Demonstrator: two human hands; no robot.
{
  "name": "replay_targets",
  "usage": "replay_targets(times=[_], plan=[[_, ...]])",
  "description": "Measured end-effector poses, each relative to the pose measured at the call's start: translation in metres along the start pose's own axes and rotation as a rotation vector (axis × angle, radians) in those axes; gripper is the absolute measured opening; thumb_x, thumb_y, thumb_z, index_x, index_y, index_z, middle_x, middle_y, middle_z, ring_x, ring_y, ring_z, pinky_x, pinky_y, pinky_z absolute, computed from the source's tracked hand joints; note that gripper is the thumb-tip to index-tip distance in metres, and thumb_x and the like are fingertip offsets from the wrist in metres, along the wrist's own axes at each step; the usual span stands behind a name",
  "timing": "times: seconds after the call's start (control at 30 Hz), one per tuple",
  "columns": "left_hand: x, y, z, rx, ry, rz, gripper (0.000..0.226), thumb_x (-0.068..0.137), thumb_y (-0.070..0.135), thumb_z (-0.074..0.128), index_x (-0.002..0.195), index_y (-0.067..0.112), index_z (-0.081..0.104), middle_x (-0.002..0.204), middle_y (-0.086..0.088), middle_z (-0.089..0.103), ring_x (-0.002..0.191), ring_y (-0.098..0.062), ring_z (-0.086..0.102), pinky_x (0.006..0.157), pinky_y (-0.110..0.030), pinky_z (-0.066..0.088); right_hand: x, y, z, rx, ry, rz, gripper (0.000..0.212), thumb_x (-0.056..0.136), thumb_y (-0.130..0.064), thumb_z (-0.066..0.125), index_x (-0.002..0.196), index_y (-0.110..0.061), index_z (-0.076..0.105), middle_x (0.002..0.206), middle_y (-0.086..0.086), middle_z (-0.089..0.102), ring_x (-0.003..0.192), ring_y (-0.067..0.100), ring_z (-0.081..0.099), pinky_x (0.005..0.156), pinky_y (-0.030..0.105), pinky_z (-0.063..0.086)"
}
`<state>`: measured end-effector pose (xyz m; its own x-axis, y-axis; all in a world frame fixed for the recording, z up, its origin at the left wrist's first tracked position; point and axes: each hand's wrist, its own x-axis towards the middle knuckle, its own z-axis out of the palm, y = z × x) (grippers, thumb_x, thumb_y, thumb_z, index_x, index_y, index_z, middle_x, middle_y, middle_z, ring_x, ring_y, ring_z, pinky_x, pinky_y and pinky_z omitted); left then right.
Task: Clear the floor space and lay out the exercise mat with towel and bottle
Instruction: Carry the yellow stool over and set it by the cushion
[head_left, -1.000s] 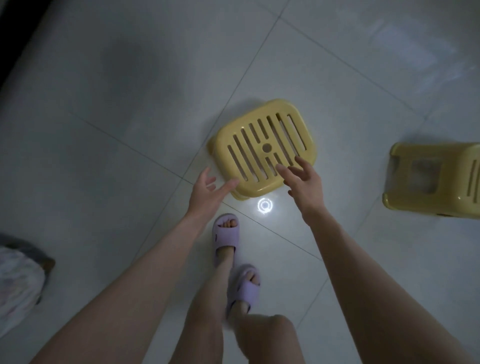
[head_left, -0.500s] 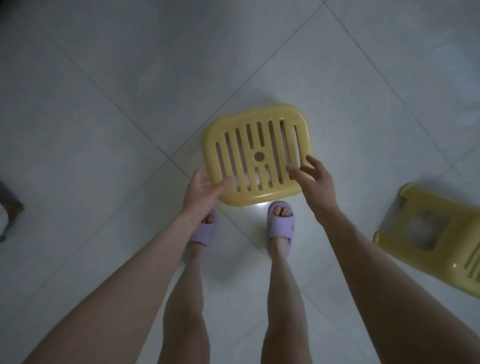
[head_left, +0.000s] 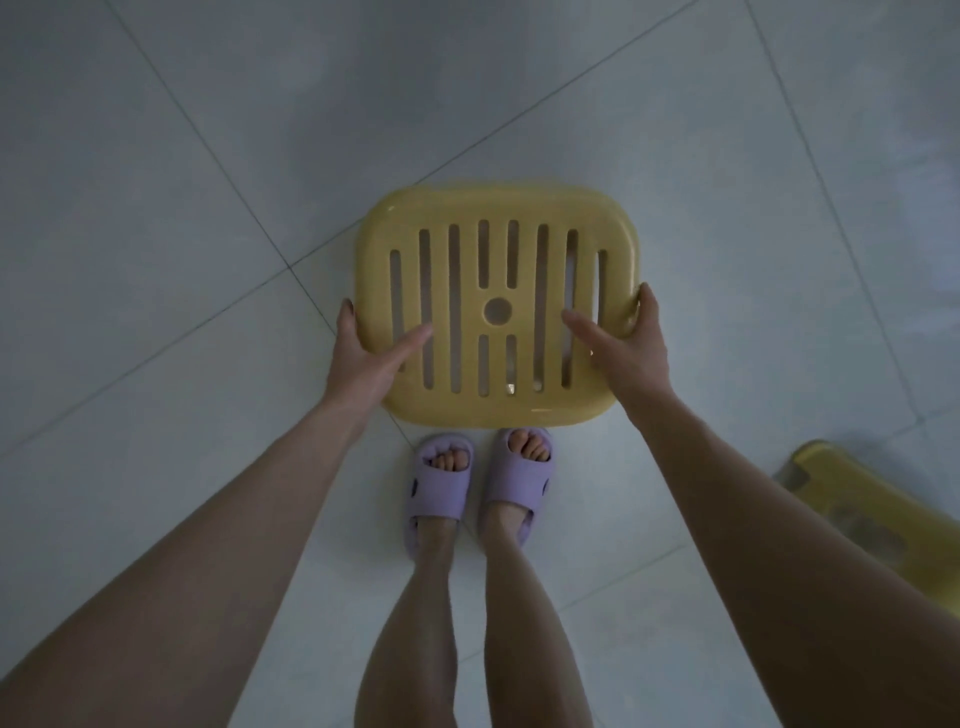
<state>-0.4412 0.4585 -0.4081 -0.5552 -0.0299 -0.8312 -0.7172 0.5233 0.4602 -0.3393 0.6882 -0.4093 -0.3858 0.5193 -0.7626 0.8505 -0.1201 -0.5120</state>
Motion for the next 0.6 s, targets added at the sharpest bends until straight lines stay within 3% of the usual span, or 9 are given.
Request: replay_targets(times=[0.07, 0.13, 0.3, 0.47, 0.6], plan=[[0.012, -0.006, 0.005, -0.029, 0.017, 0.006, 0.111, 0.061, 0.048, 0.082, 0.149, 0.026, 0.017, 0.139, 0.005, 0.047, 0.118, -0.015, 0.052, 0.086, -0.027, 0.050, 0.013, 0.007, 0.004, -0.005, 0.032, -0.010, 0.099, 0.069, -0.048, 0.079, 0.149, -0.028, 0.022, 0.134, -0.004, 0.050, 0.116, 0.018, 0.053, 0.096, 0.040, 0.048], [0.022, -0.010, 0.007, -0.021, 0.050, 0.032, 0.100, 0.065, 0.041, 0.082, 0.145, 0.022, 0.026, 0.126, 0.007, 0.053, 0.107, -0.012, 0.055, 0.073, -0.019, 0.047, 0.023, 0.013, 0.006, -0.006, 0.053, -0.038, 0.093, 0.069, -0.046, 0.080, 0.145, -0.030, 0.028, 0.123, -0.009, 0.052, 0.105, 0.013, 0.053, 0.082, 0.029, 0.048], [0.020, -0.007, 0.000, -0.006, 0.093, 0.082, 0.087, 0.065, 0.035, 0.083, 0.137, 0.016, 0.038, 0.115, 0.005, 0.057, 0.097, -0.009, 0.059, 0.080, -0.027, 0.051, 0.017, 0.015, 0.006, 0.024, 0.076, -0.088, 0.082, 0.066, -0.049, 0.082, 0.134, -0.033, 0.040, 0.102, -0.021, 0.055, 0.094, 0.003, 0.057, 0.081, 0.028, 0.049], [-0.031, 0.023, -0.022, 0.003, 0.100, 0.114, 0.082, 0.066, 0.032, 0.083, 0.134, 0.016, 0.042, 0.110, 0.006, 0.059, 0.089, 0.000, 0.059, 0.067, -0.018, 0.048, -0.031, -0.012, -0.014, 0.067, 0.074, -0.095, 0.081, 0.066, -0.048, 0.082, 0.134, -0.030, 0.042, 0.109, -0.012, 0.058, 0.099, 0.012, 0.059, 0.082, 0.031, 0.051], [-0.089, 0.063, -0.035, 0.002, 0.053, 0.148, 0.082, 0.066, 0.033, 0.083, 0.135, 0.017, 0.041, 0.112, 0.006, 0.059, 0.089, 0.001, 0.058, 0.065, -0.018, 0.048, -0.086, -0.038, -0.048, 0.135, 0.121, -0.088, 0.078, 0.067, -0.045, 0.083, 0.133, -0.030, 0.044, 0.101, -0.019, 0.058, 0.090, 0.002, 0.059, 0.079, 0.027, 0.049]])
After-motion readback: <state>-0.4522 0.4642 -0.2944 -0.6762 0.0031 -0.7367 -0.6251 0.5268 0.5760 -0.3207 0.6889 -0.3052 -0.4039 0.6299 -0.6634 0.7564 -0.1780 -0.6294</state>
